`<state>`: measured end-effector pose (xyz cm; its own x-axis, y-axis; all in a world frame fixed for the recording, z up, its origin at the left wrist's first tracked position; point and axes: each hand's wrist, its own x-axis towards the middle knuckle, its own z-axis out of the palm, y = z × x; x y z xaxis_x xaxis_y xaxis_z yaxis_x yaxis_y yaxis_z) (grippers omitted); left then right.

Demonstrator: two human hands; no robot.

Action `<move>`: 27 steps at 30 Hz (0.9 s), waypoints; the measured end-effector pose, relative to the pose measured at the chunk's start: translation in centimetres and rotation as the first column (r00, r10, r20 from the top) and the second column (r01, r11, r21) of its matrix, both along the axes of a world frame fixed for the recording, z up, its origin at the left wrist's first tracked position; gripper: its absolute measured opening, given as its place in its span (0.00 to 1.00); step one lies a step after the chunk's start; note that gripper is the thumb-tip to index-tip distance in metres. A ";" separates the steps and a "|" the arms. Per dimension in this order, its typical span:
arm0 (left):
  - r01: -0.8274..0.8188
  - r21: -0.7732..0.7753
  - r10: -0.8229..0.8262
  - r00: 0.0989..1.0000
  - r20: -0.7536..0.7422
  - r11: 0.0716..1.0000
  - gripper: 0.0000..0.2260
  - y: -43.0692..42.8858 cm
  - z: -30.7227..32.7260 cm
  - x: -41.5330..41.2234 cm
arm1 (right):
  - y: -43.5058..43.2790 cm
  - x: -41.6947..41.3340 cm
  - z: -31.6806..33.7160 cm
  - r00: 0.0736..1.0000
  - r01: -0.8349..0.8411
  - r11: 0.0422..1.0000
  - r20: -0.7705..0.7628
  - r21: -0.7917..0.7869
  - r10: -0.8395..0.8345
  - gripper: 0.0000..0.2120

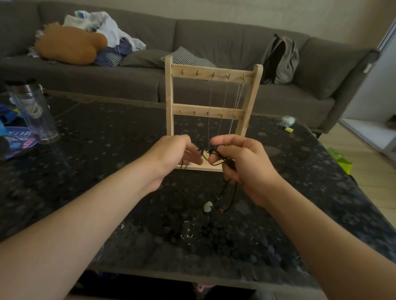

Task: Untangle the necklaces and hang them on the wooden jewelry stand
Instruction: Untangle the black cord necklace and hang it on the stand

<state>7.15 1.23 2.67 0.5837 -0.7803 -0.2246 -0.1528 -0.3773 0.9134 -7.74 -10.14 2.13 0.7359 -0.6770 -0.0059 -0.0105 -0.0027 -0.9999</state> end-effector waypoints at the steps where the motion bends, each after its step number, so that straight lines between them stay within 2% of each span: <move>1: 0.009 -0.043 -0.012 0.998 -0.062 0.999 0.19 0.1 0.0 0.1 | 0.0 0.0 -0.1 1.000 -0.010 1.000 -0.003 -0.005 0.010 0.10; 4: 0.051 -0.113 -0.066 0.988 -0.138 0.992 0.19 -0.1 0.0 0.3 | 0.1 0.2 -0.2 1.000 -0.013 1.000 -0.007 -0.018 0.013 0.09; 7: 0.090 -0.126 -0.104 0.988 -0.115 0.988 0.13 -0.1 0.0 0.2 | 0.1 0.2 -0.2 1.000 0.005 1.000 -0.002 -0.008 -0.005 0.08; 9: 0.085 -0.109 -0.089 0.995 -0.034 0.990 0.13 -0.2 -0.1 0.2 | 0.1 0.1 -0.1 0.999 0.039 0.997 -0.025 -0.065 -0.041 0.07; 13: 0.050 -0.078 -0.036 0.985 0.167 0.996 0.10 0.1 0.2 0.2 | 0.0 -0.1 -0.5 0.978 0.132 0.922 -0.106 -0.363 -0.181 0.07; 17: 0.055 -0.107 -0.018 0.946 0.322 0.993 0.08 0.4 -0.4 0.6 | 0.1 0.1 -1.0 0.961 0.139 0.848 -0.137 -0.512 -0.240 0.16; 20: 0.033 -0.111 0.014 0.919 0.394 0.993 0.06 0.3 -0.7 1.0 | 0.3 0.3 -0.9 0.952 0.151 0.796 -0.132 -0.586 -0.277 0.18; 23: 0.042 -0.086 -0.003 0.911 0.413 0.995 0.05 0.2 -0.7 1.2 | 0.6 0.2 -0.7 0.948 0.148 0.768 -0.133 -0.624 -0.291 0.18; 27: 0.074 -0.051 -0.048 0.912 0.407 0.996 0.04 0.3 -0.7 1.4 | 0.7 0.4 -0.8 0.965 0.088 0.833 -0.160 -0.546 -0.207 0.15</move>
<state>8.54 1.56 2.01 0.5648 -0.8220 0.0725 -0.5358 -0.2986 0.7898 -7.35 -9.44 1.34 0.6489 -0.7196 0.2471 -0.2572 -0.5131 -0.8189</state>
